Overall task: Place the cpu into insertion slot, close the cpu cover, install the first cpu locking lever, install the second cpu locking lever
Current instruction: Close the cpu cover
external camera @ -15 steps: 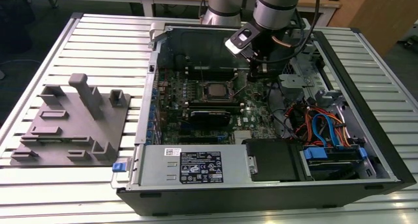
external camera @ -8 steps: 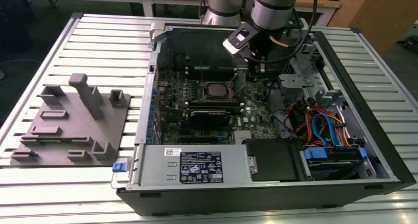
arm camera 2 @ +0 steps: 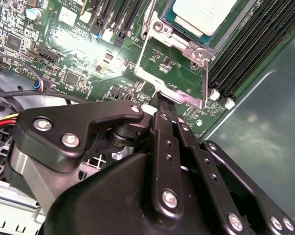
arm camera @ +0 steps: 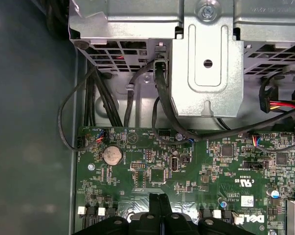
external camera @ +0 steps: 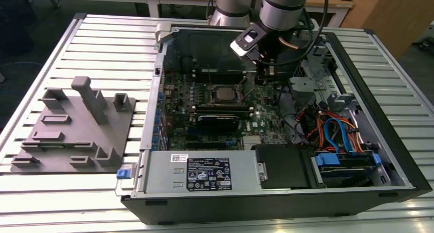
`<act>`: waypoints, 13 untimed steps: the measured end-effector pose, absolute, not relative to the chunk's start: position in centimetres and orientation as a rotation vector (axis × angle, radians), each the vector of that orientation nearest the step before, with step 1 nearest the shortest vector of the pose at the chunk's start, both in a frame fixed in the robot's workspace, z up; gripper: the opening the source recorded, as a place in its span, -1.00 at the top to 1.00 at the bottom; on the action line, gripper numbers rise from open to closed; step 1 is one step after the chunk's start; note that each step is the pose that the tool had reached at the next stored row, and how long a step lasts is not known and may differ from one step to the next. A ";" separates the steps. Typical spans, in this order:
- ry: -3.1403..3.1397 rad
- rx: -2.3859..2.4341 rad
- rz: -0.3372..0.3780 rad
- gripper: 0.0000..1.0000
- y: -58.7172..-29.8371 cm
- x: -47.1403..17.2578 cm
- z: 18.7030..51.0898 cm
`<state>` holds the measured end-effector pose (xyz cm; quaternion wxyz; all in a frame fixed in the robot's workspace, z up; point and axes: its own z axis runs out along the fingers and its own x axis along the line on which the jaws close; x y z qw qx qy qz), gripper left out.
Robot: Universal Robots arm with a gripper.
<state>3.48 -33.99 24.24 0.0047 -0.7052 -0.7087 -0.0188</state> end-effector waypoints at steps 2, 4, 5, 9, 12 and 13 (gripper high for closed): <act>-2.220 -2.209 -0.059 0.79 -34.0 3.4 24.2; -2.220 -2.209 -0.059 0.79 -34.0 3.4 24.2; -2.220 -2.209 -0.059 0.79 -34.0 3.4 24.2; -2.220 -2.209 -0.059 0.79 -34.0 3.2 24.2; -2.220 -2.209 -0.059 0.79 -34.0 3.1 24.2; -2.220 -2.209 -0.059 0.79 -34.0 3.1 24.2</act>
